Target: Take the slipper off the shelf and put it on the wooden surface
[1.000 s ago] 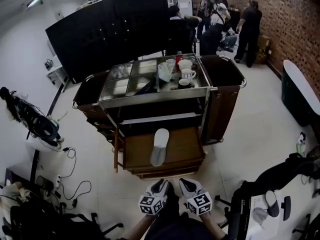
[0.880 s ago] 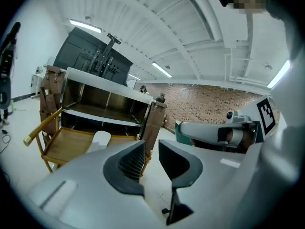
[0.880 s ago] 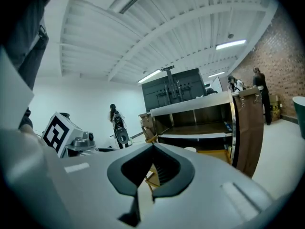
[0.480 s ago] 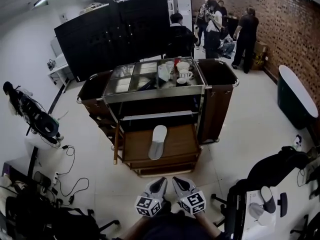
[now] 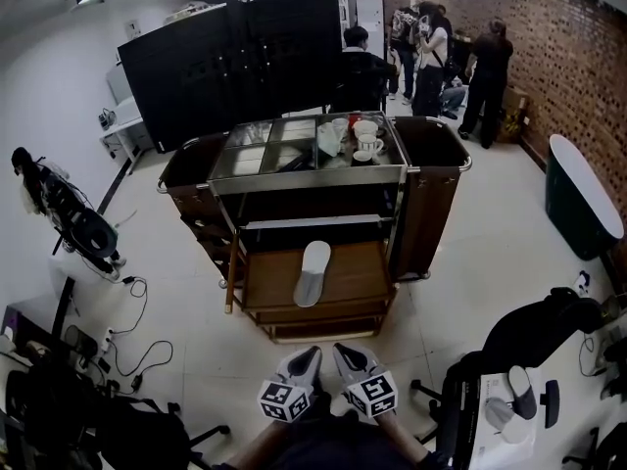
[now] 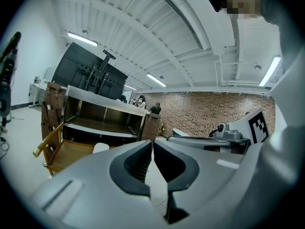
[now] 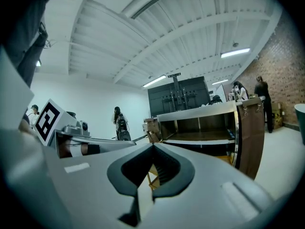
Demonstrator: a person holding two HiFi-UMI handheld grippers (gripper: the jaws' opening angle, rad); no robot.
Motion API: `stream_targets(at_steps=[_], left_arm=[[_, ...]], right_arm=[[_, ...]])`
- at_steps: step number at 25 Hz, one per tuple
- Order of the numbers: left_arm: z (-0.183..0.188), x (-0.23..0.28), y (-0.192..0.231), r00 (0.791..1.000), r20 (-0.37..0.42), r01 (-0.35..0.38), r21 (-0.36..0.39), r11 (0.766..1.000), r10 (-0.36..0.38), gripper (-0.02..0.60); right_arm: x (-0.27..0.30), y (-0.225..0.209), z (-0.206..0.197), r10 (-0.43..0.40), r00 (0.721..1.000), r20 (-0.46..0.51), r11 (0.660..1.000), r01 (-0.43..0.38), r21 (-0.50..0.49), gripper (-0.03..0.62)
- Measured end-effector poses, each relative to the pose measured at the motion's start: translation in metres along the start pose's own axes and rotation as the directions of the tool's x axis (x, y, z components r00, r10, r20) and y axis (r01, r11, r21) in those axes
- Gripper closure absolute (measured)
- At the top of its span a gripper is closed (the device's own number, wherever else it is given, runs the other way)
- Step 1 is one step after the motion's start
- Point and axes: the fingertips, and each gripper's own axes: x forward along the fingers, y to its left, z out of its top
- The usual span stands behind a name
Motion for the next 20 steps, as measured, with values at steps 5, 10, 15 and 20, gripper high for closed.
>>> stream_targets(at_steps=[5,10,15,20], left_arm=[[-0.001,0.0,-0.004,1.0,-0.015,0.025,0.003,1.0,-0.025,0.549],[-0.002,0.005,-0.012,0.999,-0.02,0.044,0.003,0.999,-0.044,0.549],[-0.001,0.009,-0.015,0.999,-0.017,0.049,0.005,0.999,-0.049,0.549],[-0.002,0.015,-0.018,0.998,-0.026,0.061,-0.001,0.998,-0.061,0.549]], right_arm=[[0.0,0.007,0.004,0.003,1.0,0.017,1.0,-0.003,-0.007,0.606],[-0.004,0.004,0.005,0.002,1.0,0.027,1.0,-0.002,-0.007,0.606],[-0.009,-0.004,0.004,-0.014,1.0,0.013,1.0,0.014,0.0,0.606],[-0.009,-0.01,0.006,-0.017,1.0,0.016,1.0,0.017,-0.004,0.606]])
